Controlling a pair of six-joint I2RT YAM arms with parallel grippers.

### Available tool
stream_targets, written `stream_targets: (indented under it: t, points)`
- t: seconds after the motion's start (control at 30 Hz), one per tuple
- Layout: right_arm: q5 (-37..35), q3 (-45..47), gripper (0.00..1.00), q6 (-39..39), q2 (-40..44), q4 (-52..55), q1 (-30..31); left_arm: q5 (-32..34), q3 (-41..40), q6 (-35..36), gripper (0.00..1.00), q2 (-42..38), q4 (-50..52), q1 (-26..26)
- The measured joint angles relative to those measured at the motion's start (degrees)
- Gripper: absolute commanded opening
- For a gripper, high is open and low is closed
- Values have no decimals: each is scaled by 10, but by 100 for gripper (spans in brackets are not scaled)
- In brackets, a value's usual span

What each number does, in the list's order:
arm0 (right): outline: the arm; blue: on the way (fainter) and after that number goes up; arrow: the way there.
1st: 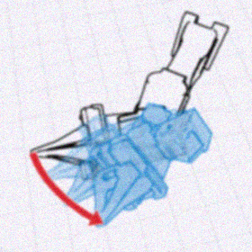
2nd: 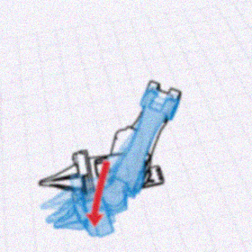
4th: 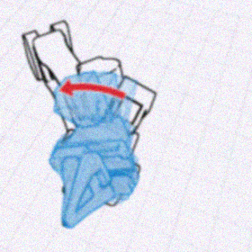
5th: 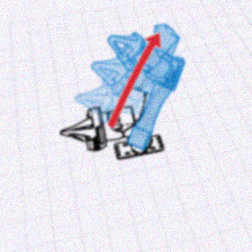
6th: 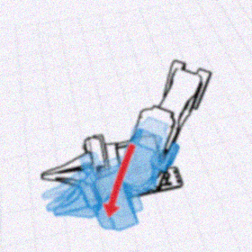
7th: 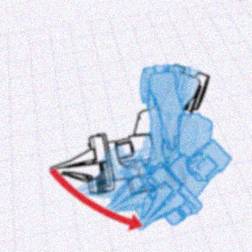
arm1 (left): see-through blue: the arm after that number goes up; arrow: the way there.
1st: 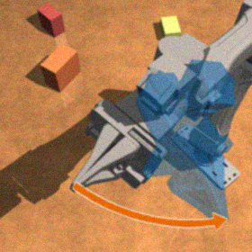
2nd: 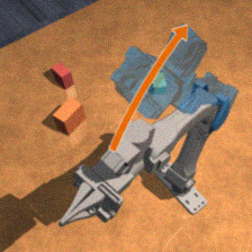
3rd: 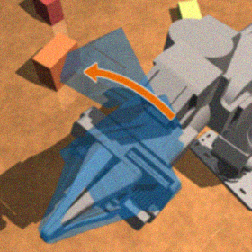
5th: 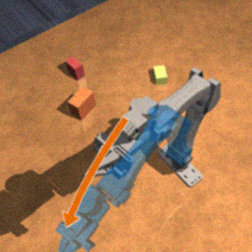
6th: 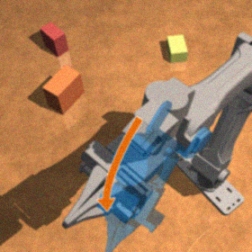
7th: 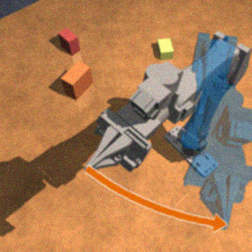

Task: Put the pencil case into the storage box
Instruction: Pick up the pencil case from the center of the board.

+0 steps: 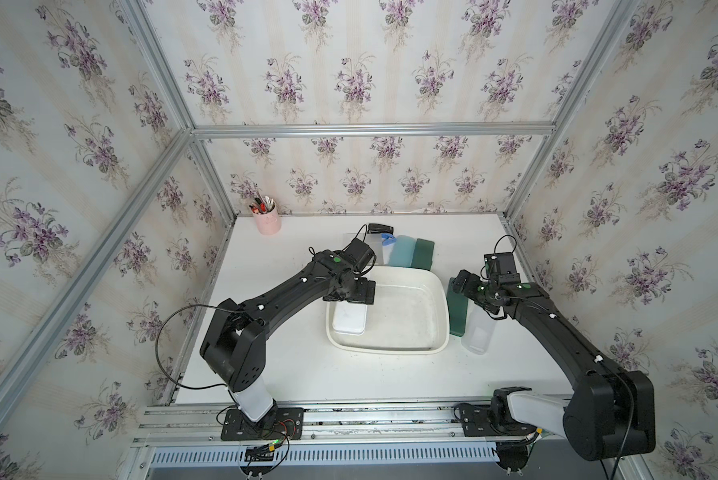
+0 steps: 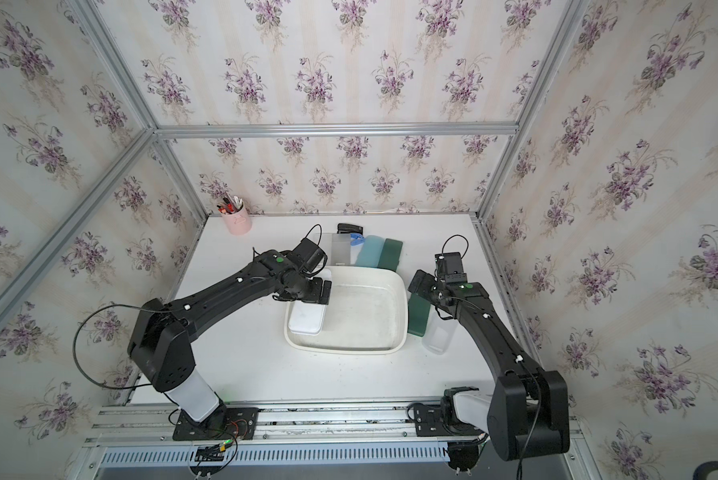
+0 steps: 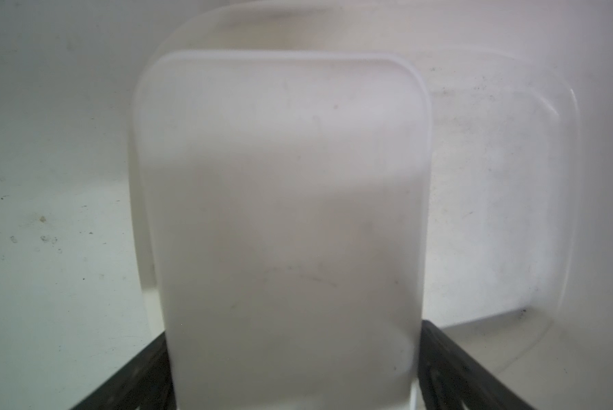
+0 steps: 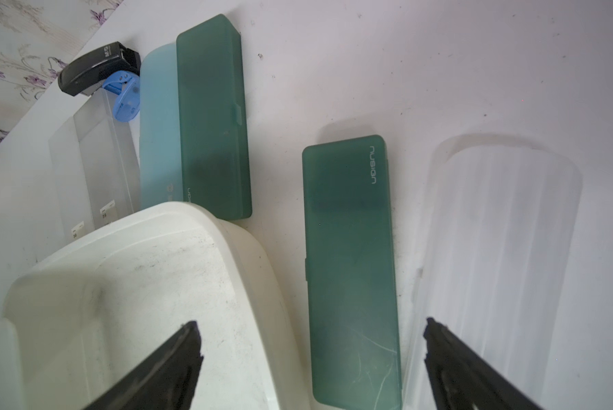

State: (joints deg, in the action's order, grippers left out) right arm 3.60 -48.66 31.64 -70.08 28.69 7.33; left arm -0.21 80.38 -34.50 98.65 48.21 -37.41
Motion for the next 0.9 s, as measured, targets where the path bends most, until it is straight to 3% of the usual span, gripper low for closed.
stream_targets:
  t: [0.37, 0.5, 0.57, 0.73, 0.9]
  points:
    - [-1, -5, 100, 15, 8, 25, 4, 10, 20, -4, 99, 53, -8, -1]
    - [9, -15, 98, 15, 16, 26, 35, 6, 19, -15, 99, 71, 2, 2]
    - [19, -19, 91, 11, 23, 23, 64, 0, 27, -21, 99, 75, 6, 3]
    - [50, -24, 48, 17, 47, -8, 157, -15, 80, -40, 100, 96, 25, 2]
    - [59, -4, 38, 47, 40, -80, 268, -41, 117, -76, 99, 130, 47, 3]
